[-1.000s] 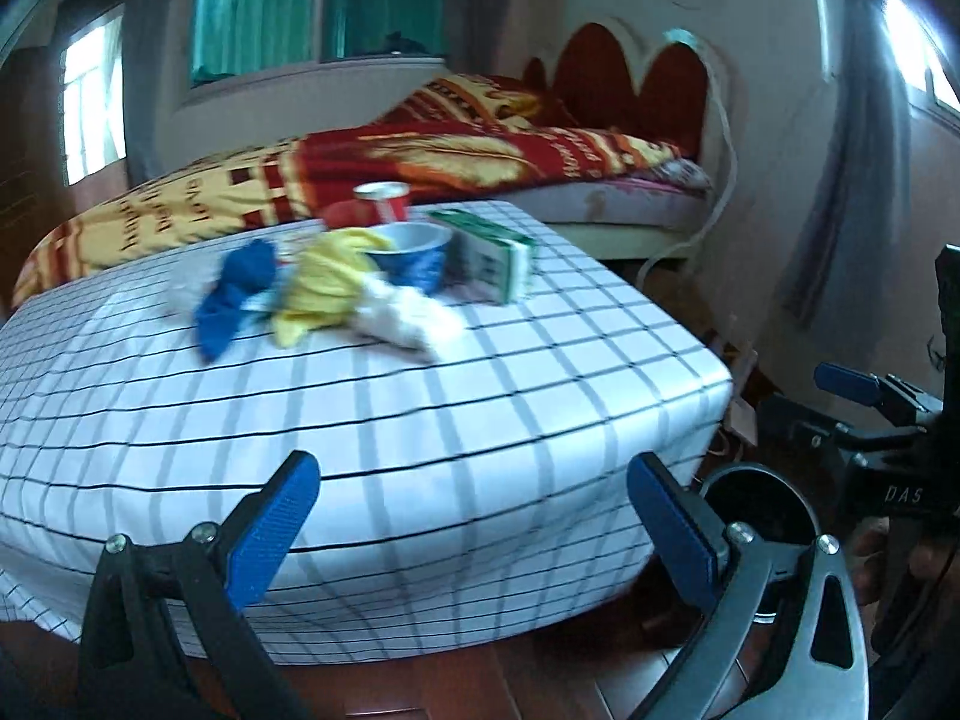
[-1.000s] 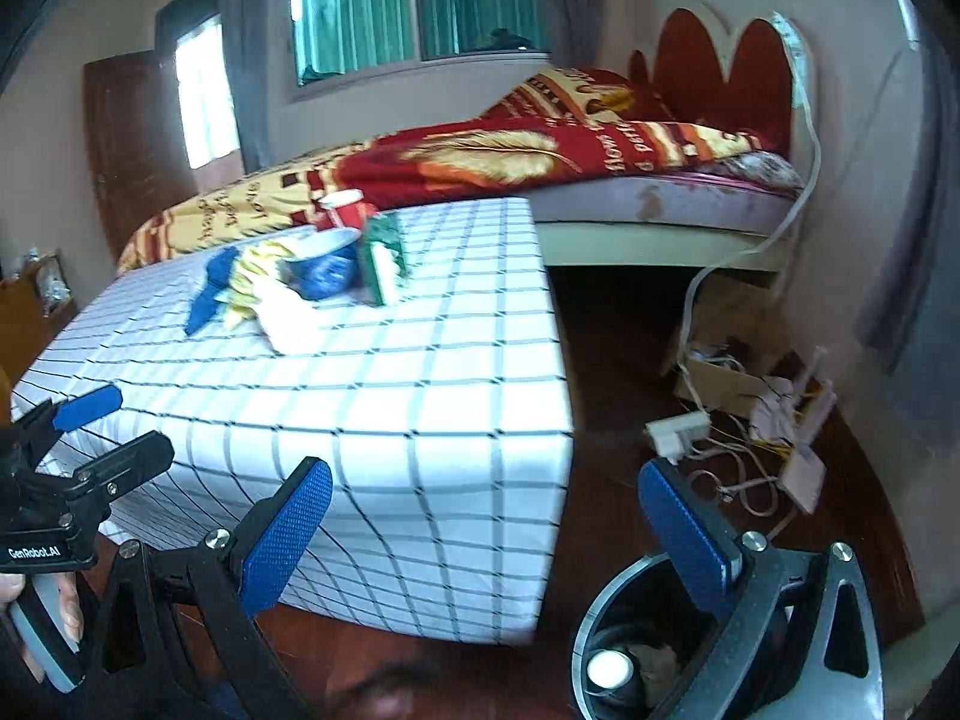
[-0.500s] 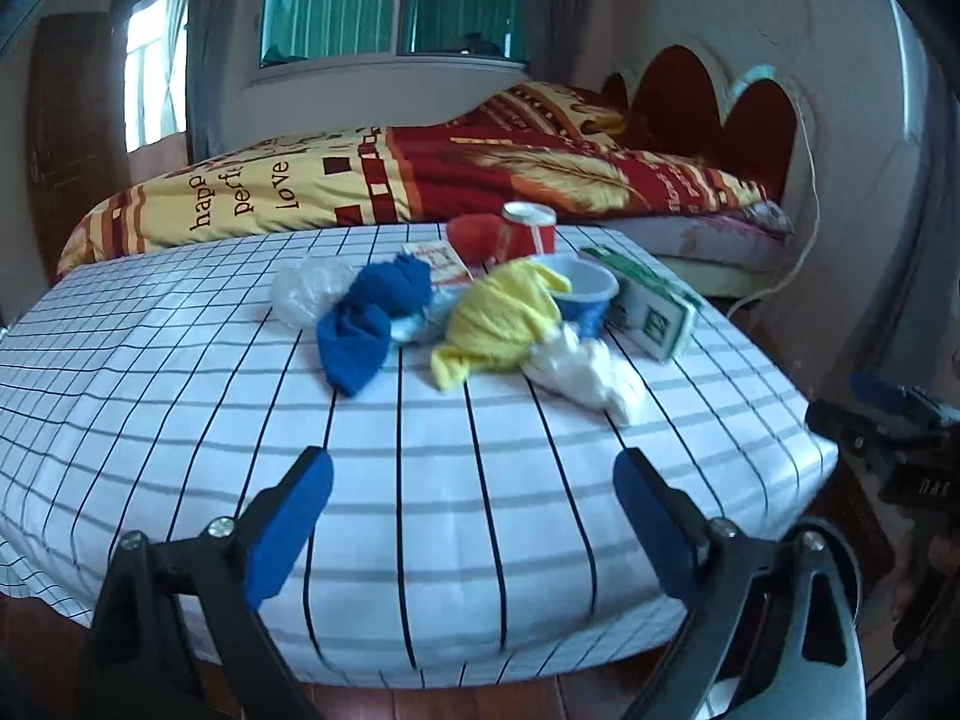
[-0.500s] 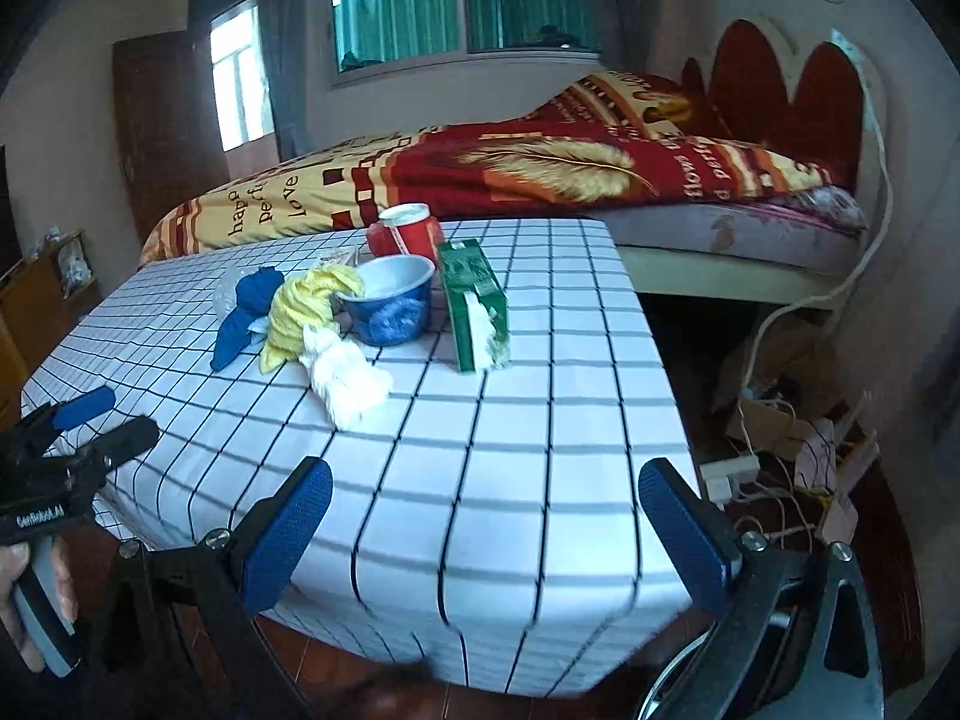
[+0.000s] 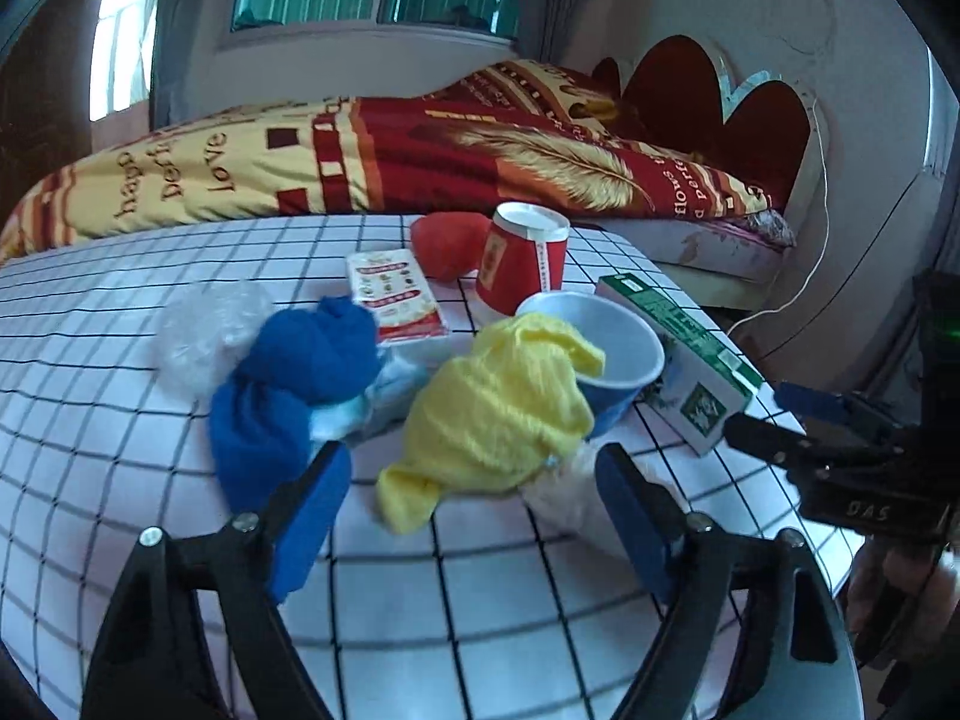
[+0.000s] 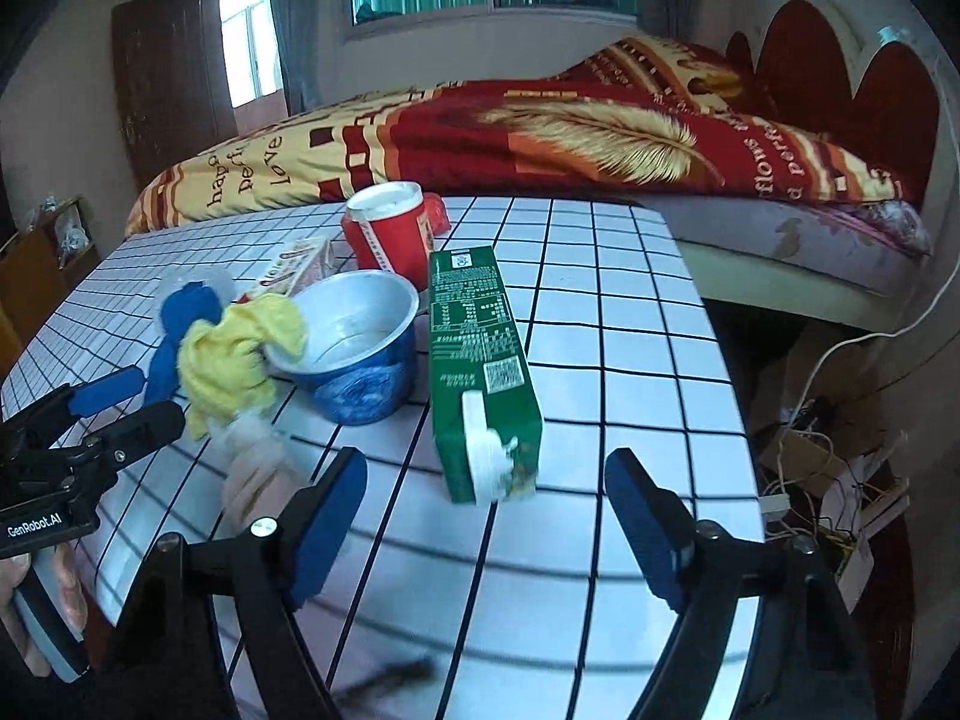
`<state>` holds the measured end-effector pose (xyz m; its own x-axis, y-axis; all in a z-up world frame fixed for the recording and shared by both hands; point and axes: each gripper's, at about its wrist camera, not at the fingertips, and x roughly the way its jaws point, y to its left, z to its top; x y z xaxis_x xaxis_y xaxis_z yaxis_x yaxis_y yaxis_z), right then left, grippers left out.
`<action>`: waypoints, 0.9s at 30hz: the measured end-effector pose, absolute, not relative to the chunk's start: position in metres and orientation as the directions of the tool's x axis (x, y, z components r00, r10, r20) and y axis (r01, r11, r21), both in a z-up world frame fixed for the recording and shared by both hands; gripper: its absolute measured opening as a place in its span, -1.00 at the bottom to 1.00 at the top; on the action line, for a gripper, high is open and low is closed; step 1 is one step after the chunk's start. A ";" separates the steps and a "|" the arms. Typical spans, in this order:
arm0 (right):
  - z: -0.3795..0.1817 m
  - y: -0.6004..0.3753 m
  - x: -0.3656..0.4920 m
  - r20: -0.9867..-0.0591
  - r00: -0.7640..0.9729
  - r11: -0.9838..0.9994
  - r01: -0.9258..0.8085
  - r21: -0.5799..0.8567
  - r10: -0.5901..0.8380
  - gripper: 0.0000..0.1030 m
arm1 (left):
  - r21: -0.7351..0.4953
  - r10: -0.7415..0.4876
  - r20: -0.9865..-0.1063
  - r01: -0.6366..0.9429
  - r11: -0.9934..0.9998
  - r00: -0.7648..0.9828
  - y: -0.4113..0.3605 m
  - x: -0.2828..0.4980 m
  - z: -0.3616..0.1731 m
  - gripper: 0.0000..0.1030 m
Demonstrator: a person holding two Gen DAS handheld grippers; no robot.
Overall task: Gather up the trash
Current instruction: 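Grasp the green juice carton with the right tool while the left tool grasps the yellow cloth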
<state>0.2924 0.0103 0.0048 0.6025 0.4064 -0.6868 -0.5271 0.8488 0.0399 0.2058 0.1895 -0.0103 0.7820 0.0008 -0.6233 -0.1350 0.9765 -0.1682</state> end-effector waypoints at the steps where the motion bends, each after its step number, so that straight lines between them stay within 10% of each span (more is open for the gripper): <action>1: 0.003 0.012 0.296 -0.690 0.598 0.847 -0.529 0.043 0.408 0.55 | -0.176 -0.012 -0.630 -0.127 0.976 0.776 0.190 0.212 -0.012 0.62; 11: -0.010 0.017 0.318 -0.719 0.550 0.836 -0.543 0.079 0.425 -0.19 | -0.227 -0.080 -0.659 -0.097 0.969 0.748 0.195 0.239 -0.021 0.11; 27: 0.029 -0.019 0.267 -0.627 0.639 0.841 -0.539 0.048 0.445 -0.23 | -0.147 -0.027 -0.560 -0.067 0.987 0.828 0.180 0.191 0.027 -0.12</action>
